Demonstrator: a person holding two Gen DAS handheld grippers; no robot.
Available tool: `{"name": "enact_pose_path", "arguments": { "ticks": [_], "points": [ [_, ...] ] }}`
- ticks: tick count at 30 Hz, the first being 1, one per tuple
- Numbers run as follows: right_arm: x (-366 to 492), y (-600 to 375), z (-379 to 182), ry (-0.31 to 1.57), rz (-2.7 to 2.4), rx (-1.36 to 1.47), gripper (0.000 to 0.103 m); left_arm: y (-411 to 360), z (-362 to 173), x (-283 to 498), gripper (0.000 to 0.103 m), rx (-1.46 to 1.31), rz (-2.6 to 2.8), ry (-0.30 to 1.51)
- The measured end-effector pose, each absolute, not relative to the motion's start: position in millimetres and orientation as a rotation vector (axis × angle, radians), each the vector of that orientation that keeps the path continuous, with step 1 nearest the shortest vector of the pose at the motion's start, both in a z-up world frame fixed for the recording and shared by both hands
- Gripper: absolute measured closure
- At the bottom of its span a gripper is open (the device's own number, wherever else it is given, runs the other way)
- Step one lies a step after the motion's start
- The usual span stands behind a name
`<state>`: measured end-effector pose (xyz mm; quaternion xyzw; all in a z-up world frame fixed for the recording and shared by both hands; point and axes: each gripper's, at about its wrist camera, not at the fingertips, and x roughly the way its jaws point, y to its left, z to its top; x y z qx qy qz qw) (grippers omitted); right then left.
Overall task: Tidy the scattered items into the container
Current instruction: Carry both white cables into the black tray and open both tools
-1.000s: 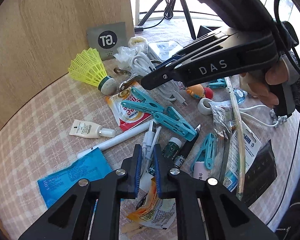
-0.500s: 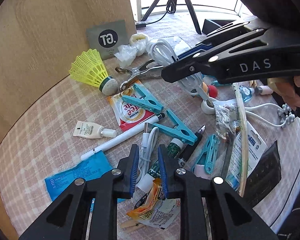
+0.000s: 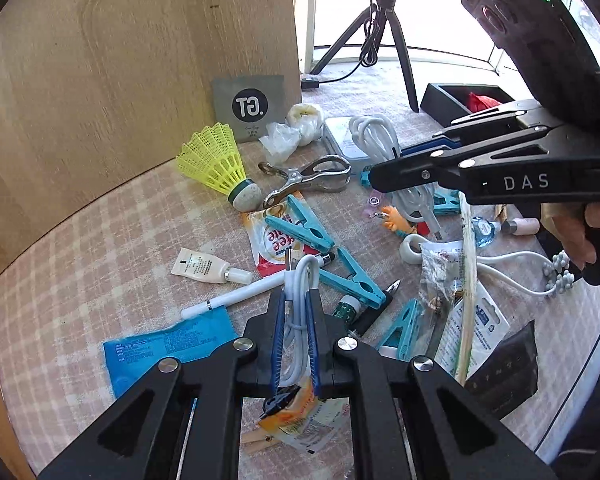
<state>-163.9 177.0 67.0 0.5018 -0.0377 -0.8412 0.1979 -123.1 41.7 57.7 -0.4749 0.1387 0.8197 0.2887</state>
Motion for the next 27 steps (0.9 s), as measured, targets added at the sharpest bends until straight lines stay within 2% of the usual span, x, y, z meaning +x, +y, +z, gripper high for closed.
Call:
{"name": "enact_pose_path", "arguments": {
  "ticks": [6,12,21,27],
  "points": [
    [-125,214,106,-0.185,-2.435,1.347,0.089,74,110,-96,0.093,-1.134,2.238,0.338],
    [-73,294,130,-0.268,-2.571,1.320,0.089,118,144,-66,0.093,-1.056,2.201,0.293],
    [20,434,143,-0.426,-2.821,1.354,0.089,218,158,-27,0.093,-0.997,2.042,0.221],
    [62,499,135,-0.528,-2.942,1.426,0.089,283,150,-1,0.093,-0.988,1.915,0.250]
  ]
}}
